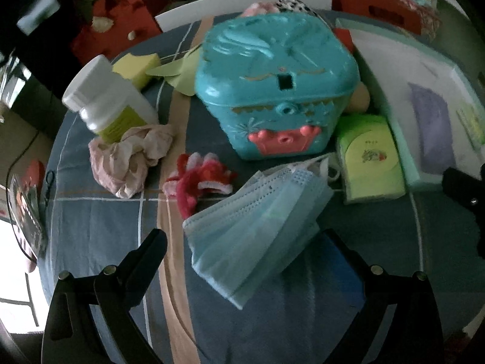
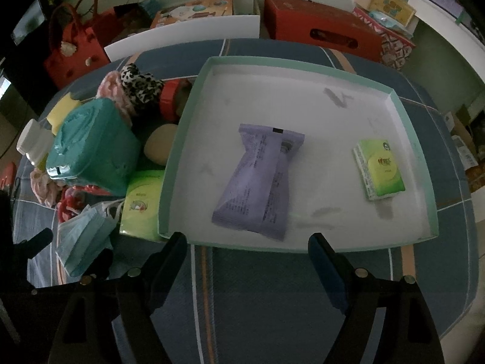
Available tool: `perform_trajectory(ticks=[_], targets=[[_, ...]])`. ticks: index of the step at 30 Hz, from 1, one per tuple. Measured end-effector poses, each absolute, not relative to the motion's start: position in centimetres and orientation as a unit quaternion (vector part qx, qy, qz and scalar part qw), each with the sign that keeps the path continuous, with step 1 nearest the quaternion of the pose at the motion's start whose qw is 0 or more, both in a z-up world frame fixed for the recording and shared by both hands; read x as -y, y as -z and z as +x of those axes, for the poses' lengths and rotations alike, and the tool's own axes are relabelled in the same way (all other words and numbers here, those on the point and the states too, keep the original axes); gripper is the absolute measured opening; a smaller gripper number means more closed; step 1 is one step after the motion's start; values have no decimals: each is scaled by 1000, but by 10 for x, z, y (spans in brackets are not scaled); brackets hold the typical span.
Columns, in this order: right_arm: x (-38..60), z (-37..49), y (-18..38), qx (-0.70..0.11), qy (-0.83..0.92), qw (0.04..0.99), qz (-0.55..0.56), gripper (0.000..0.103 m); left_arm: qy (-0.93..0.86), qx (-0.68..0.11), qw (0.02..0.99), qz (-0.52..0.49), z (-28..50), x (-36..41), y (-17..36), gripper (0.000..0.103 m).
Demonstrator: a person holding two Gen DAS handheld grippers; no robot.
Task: Organize soft objects
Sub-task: 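Grasp the blue face mask with the left tool, then lift the blue face mask with the left tool and hold it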
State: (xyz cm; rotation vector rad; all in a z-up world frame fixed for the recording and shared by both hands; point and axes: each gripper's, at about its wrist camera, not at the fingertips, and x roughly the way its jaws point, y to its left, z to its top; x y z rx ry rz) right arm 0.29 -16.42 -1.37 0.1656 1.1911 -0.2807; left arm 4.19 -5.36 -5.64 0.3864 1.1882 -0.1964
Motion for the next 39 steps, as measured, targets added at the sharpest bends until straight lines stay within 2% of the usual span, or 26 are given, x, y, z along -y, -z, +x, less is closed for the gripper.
perform_trajectory(ticks=[11, 14, 17, 19, 22, 24, 26, 33, 39], targets=[[164, 2, 14, -560, 128, 815, 74, 85, 100, -551, 802, 209, 39, 87, 60, 99], [162, 2, 14, -560, 127, 815, 72, 85, 113, -564, 797, 183, 39, 78, 62, 92], [162, 2, 14, -560, 127, 815, 72, 85, 118, -572, 795, 165, 38, 73, 65, 90], [162, 1, 14, -560, 127, 816, 74, 85, 120, -573, 794, 161, 37, 74, 63, 84], [163, 1, 14, -560, 128, 815, 75, 85, 124, -572, 797, 149, 38, 69, 62, 68], [163, 2, 14, -560, 128, 815, 76, 85, 119, -569, 801, 143, 38, 66, 59, 53], [163, 2, 14, -560, 129, 815, 75, 85, 113, -569, 803, 136, 42, 55, 60, 47], [161, 3, 16, -564, 128, 813, 68, 85, 120, -569, 805, 115, 46, 38, 57, 37], [160, 2, 16, -564, 133, 813, 66, 85, 132, -567, 807, 97, 39, 36, 42, 35]])
